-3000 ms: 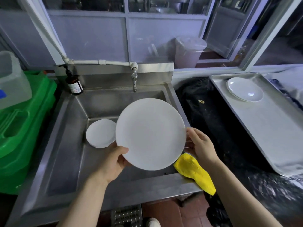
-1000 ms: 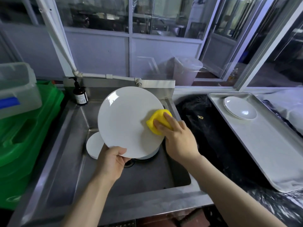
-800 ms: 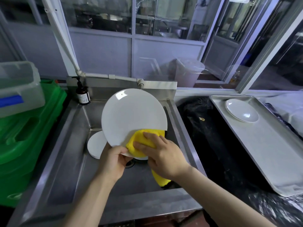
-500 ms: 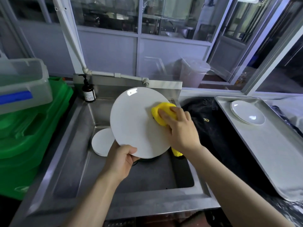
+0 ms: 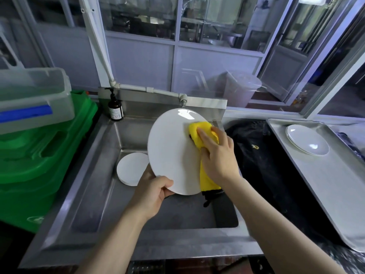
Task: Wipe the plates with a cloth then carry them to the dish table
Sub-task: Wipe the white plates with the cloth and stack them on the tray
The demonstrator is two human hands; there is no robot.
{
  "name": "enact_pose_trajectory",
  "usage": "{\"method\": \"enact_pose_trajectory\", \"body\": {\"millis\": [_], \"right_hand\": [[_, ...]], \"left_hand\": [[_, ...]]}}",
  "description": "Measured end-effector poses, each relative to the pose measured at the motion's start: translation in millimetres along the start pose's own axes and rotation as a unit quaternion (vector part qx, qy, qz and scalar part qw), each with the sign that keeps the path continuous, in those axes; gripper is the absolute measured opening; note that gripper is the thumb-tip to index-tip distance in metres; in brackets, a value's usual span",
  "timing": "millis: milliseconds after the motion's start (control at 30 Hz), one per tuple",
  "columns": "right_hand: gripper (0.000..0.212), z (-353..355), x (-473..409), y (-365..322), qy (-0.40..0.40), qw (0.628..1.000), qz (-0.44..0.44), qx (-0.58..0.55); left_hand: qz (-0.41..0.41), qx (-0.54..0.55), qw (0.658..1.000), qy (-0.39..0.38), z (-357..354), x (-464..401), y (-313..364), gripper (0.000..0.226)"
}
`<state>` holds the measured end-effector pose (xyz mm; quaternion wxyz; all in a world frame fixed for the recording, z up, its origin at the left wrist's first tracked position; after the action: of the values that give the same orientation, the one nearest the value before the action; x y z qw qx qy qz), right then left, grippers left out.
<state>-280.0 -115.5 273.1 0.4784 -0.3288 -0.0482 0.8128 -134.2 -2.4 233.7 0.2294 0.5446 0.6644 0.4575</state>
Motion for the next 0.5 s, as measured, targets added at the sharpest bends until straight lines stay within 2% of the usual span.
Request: {"method": "enact_pose_trajectory", "body": {"millis": [67,200,300,367,500], "right_hand": [[0.052,-1,7,-12,-0.013,1.000,0.023,0.008],[0.045,0,27,-51,-0.066,0.985,0.152,-0.038],[0.041,2,26,-54,-0.077,0.969,0.229,-0.047],[0.040,2,13,-41,-0.068,0.978,0.194,-0.032],[0.056,4,-16,-6,-0.002,0.999,-0.007,0.033]], "left_hand": [[-0.004,-0.005,1.000,0.000,1,0,0,0.054],[-0.006,-0.011,1.000,0.005,3,-6,5,0.052],[-0.004,-0.011,1.000,0.002,3,-7,8,0.051],[0.003,-0.005,1.000,0.001,3,-6,9,0.049],[0.020,-0.014,1.000,-0.009,1,0,6,0.051]]}}
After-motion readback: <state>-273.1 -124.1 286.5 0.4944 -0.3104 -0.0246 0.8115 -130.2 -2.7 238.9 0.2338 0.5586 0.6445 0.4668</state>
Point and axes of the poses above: each hand's wrist, its own x-axis away from the middle knuckle, its own z-axis out of the back of the hand, y = z × x, the point moved 1 cm from there along -x, towards the middle knuckle, and after that the axes turned 4 degrees about y, right-handed, at the moved point
